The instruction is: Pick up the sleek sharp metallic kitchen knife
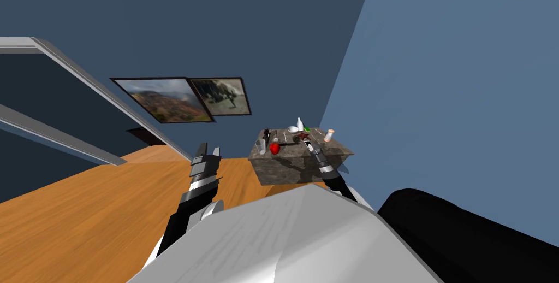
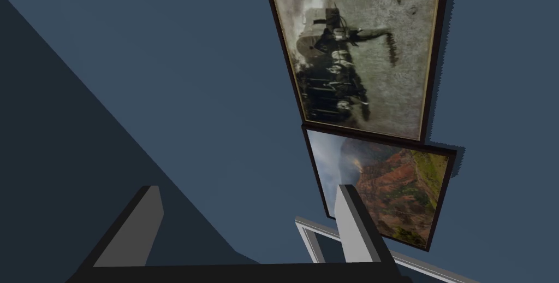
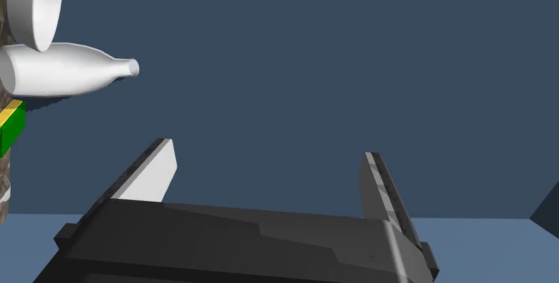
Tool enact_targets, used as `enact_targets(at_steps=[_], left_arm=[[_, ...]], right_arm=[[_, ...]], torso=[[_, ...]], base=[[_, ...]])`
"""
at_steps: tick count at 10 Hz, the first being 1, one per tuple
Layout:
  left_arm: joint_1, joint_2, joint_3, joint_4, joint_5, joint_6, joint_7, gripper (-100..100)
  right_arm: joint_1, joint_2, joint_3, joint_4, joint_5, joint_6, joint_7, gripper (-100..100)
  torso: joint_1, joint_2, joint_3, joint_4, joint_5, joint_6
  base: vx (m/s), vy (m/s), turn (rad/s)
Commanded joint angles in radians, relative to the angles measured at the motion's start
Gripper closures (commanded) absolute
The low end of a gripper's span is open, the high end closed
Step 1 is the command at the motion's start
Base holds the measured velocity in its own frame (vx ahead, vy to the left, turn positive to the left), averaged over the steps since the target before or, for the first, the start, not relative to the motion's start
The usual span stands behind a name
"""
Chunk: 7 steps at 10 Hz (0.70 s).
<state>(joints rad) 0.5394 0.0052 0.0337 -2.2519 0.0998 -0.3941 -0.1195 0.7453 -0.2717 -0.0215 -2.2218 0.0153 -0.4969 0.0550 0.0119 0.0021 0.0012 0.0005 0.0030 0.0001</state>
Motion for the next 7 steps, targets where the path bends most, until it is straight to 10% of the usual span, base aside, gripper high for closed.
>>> enact_targets(at_steps=[1,7], left_arm=[[0.000,0.000,0.000,0.000,0.000,0.000,0.000,0],[0.000,0.000,0.000,0.000,0.000,0.000,0.000,0]], right_arm=[[0.044,-0.050,-0.005,0.025,-0.004,-0.012,0.020,-100],[0.197,-0.223,-0.031,0.125,-0.014,-0.044,0.100,-100]], torso=[[0.000,0.000,0.000,0.000,0.000,0.000],[-0.002,-0.001,0.000,0.000,-0.001,0.000]], base=[[-0.036,0.178,0.085],[-0.003,0.190,0.142]])
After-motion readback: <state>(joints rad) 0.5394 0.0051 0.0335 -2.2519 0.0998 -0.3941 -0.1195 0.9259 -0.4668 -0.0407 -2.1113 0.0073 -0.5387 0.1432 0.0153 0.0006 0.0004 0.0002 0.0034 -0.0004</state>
